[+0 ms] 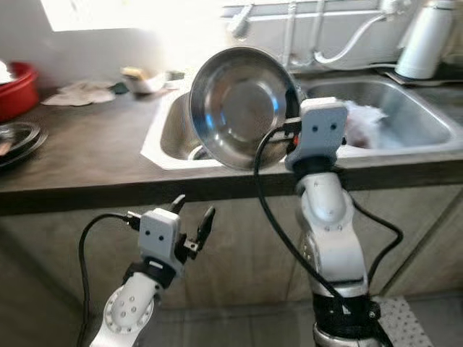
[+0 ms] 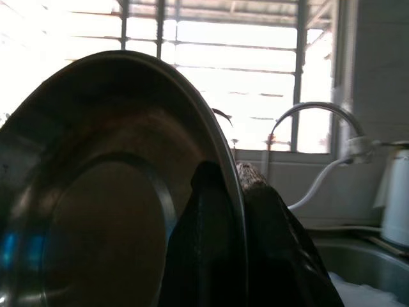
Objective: Kitchen organization
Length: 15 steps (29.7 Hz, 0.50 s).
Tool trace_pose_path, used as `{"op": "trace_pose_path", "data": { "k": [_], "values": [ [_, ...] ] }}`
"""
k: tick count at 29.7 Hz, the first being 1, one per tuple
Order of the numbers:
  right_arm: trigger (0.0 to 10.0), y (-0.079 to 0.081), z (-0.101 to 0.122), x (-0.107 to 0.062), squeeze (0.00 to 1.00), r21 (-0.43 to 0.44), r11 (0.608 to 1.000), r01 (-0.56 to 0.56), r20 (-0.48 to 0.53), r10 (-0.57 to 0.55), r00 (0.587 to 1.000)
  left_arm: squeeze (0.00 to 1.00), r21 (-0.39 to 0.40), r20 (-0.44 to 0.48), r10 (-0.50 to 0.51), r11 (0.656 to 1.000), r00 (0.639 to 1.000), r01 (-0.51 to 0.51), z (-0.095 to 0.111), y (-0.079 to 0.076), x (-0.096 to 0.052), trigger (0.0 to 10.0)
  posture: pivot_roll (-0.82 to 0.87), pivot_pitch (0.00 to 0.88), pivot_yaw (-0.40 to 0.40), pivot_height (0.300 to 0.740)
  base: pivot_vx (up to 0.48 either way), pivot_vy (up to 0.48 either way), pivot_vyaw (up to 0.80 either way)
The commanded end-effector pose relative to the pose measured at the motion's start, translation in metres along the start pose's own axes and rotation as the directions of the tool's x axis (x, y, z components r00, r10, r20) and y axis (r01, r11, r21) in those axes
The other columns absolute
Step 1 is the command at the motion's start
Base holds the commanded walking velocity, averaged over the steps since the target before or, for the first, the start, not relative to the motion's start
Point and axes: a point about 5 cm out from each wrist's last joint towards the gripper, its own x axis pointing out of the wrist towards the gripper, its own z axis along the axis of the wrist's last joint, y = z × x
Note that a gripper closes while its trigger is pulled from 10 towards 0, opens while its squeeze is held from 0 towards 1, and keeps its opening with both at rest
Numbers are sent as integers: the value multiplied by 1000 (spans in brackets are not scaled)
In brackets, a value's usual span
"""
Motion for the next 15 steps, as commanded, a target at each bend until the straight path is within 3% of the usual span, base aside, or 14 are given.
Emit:
{"op": "trace_pose_path", "data": {
  "k": [1,6,9,11,15],
  "values": [
    [0,12,11,8,0,25,998,-58,41,57,998,0,15,3,23,1000,1000,-23,1,8,-1,10000,21,49,-14,740,480,0,0],
    [0,14,5,16,0,-57,993,-105,-5,105,994,0,14,3,28,1000,1000,-28,1,8,-1,10000,24,49,-16,740,480,0,0],
    [0,15,-1,21,0,-85,988,-129,-45,125,991,0,16,-1,35,999,999,-35,1,9,-1,10000,24,49,-20,740,480,0,800],
    [0,16,-5,24,0,-72,987,-147,-82,141,987,0,16,-3,37,999,999,-37,0,9,-1,10000,25,51,-21,740,480,0,800],
    [0,15,-12,31,0,-42,986,-161,-144,153,978,0,10,-18,62,998,998,-62,-2,11,-2,10000,26,52,-22,740,199,0,0]
  ]
}}
